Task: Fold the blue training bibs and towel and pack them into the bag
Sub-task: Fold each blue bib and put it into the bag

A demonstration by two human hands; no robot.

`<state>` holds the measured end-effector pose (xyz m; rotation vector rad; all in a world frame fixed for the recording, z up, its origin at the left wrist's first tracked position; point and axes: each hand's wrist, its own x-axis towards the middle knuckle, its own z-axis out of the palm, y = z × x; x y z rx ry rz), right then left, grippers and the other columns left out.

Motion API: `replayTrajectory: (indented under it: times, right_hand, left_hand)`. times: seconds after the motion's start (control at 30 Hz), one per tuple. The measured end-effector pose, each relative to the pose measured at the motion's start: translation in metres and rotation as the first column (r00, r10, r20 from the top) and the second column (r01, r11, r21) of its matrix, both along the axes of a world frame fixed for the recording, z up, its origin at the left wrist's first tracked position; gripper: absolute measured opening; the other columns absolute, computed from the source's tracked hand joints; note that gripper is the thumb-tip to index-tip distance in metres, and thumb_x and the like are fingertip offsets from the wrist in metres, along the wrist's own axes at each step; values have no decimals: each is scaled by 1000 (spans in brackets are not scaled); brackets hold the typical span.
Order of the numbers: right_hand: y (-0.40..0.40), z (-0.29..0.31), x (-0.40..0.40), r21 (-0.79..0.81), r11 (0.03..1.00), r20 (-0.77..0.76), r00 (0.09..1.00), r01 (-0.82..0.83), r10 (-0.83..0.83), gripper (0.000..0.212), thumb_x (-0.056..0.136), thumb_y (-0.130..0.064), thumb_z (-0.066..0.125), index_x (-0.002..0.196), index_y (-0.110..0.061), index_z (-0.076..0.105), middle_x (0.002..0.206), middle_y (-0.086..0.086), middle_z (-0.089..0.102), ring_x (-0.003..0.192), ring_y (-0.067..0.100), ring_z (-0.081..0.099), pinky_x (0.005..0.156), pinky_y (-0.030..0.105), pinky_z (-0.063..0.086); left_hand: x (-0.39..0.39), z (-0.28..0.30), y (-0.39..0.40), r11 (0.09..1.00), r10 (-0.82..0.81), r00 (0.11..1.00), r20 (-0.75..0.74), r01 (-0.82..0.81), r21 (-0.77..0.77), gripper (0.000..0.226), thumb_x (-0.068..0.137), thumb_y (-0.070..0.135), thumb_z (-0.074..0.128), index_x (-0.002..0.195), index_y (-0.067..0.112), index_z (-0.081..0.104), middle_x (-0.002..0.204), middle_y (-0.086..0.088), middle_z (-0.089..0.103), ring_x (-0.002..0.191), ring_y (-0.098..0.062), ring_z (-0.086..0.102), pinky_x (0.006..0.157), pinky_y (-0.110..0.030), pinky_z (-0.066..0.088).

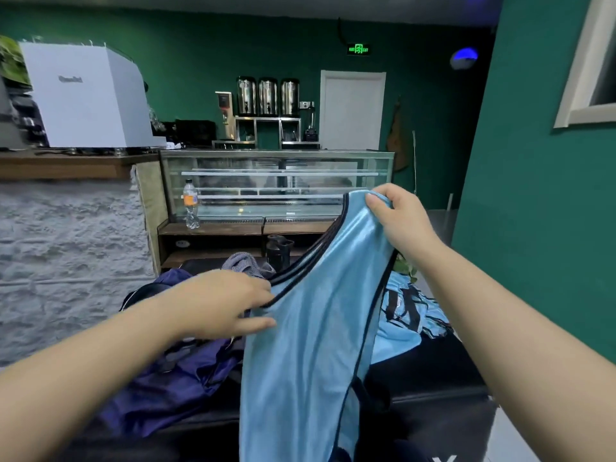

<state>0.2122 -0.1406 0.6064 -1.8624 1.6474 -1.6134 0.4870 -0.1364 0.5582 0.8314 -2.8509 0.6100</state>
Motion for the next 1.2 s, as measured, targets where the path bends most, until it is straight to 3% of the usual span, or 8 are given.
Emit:
replayTrajectory:
  times: [0.13, 0.3, 0.5, 0.63, 0.77, 0.87, 1.03, 1.2]
  right_hand:
    - [9, 19, -6, -91, 991, -15, 995, 96, -97, 21, 102, -21, 34, 91, -11, 48, 74, -7, 41, 63, 6, 35, 56, 20, 30]
    - [12, 32, -15, -41, 999, -54, 998, 35, -37, 23, 101, -24, 38, 97, -12, 58, 77, -5, 49, 68, 9, 43, 66, 29, 36]
    - [3, 46, -17, -140, 990, -44, 999, 12, -19, 17, 100, -27, 45, 92, -20, 59, 75, -11, 52, 65, 4, 46, 60, 21, 37]
    - [-23, 43, -17, -95, 995, -75, 997, -21, 14, 18, 100, -28, 47, 99, -19, 62, 94, 2, 64, 79, 13, 54, 71, 29, 45]
    - [-65, 13, -22, 17, 999, -137, 989, -52, 53, 15, 100, -27, 47, 96, -19, 59, 89, 0, 60, 77, 12, 53, 69, 26, 42]
    - [-104, -24, -26, 155, 986, -203, 975, -56, 88, 16, 101, -25, 46, 97, -15, 57, 81, -6, 54, 71, 6, 47, 58, 7, 35]
    - [-171, -85, -36, 259, 964, -204, 972, -62, 118, 21, 101, -20, 46, 100, -4, 59, 90, 6, 55, 81, 15, 47, 57, 6, 31]
    - [-234, -124, -41, 276, 960, -238, 963, -55, 123, 13, 101, -20, 45, 92, -18, 55, 92, 2, 56, 85, 13, 48, 70, 25, 33]
  left_hand:
    - [0, 19, 4, 972, -232, 949, -215, 233, -20, 30, 97, 53, 30, 76, 33, 33, 77, 13, 39, 72, -5, 39, 67, -21, 29]
    - [0, 21, 7, 956, -181, 862, -473, 266, 119, 35, 91, 64, 35, 94, 37, 56, 84, 16, 50, 80, -1, 53, 69, -13, 37]
    - [-7, 16, 6, 920, -81, 639, -765, 342, 189, 11, 77, 47, 66, 85, 53, 62, 87, 20, 59, 80, 3, 56, 72, -9, 39]
    - [-13, -3, -11, 910, 87, 522, -849, 304, 281, 30, 71, 29, 72, 87, 51, 59, 92, 24, 56, 82, 0, 54, 80, -15, 40]
    - [-21, -38, -36, 732, 370, 353, -859, 458, 503, 47, 76, -1, 72, 108, 27, 52, 107, 2, 66, 88, 2, 63, 83, -17, 50]
    - [-32, -73, -59, 619, 535, 328, -778, 474, 626, 38, 88, -15, 49, 112, 14, 42, 53, 6, 64, 44, 4, 54, 47, -6, 41]
    - [-33, -137, -121, 703, 526, 377, -763, 312, 639, 45, 91, 1, 56, 73, 39, 41, 54, 7, 37, 49, -2, 28, 47, -19, 24]
    - [-40, -177, -169, 753, 568, 283, -773, 201, 627, 15, 79, 22, 51, 69, 34, 53, 67, 5, 51, 62, -10, 41, 60, -25, 32]
